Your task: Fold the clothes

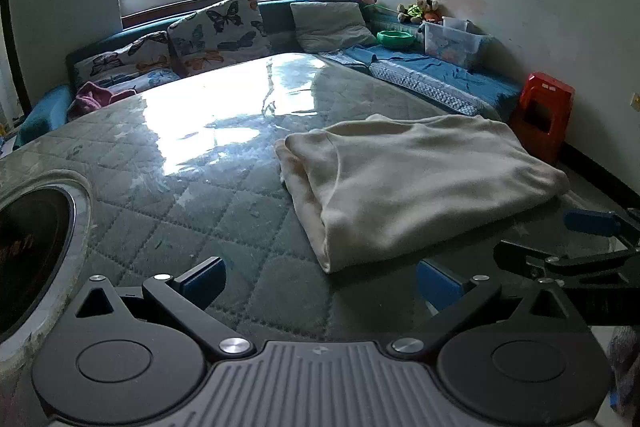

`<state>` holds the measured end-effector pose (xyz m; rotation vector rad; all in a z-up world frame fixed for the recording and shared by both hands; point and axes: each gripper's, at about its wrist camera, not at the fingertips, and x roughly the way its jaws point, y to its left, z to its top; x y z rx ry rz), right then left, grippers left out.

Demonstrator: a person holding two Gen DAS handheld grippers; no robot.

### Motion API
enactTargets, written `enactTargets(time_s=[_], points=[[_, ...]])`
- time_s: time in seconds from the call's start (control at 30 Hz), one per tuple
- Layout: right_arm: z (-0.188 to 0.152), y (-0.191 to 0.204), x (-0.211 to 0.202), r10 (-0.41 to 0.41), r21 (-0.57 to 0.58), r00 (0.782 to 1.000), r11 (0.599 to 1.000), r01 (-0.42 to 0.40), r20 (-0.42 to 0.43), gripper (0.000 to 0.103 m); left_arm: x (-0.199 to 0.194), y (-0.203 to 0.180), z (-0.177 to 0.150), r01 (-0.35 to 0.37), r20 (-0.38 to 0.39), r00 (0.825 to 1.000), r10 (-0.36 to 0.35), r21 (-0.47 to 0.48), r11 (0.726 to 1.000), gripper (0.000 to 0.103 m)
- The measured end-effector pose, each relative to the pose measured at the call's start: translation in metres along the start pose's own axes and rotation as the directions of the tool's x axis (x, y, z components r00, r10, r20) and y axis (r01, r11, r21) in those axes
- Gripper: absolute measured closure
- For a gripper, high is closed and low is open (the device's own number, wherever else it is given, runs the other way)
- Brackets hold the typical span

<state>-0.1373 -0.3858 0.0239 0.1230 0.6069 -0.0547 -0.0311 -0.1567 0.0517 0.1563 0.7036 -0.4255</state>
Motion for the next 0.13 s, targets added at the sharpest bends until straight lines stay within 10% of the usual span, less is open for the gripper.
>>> enactTargets(time_s=[0.13], points=[[0.0027, 0.0007, 0.0039, 0.0, 0.003, 1.0, 1.0, 0.0, -0.001, 0.0, 0.0039, 0.0026, 0.0045, -0.011, 0.007, 1.0, 0.011, 0.002, 1.0, 0.0]])
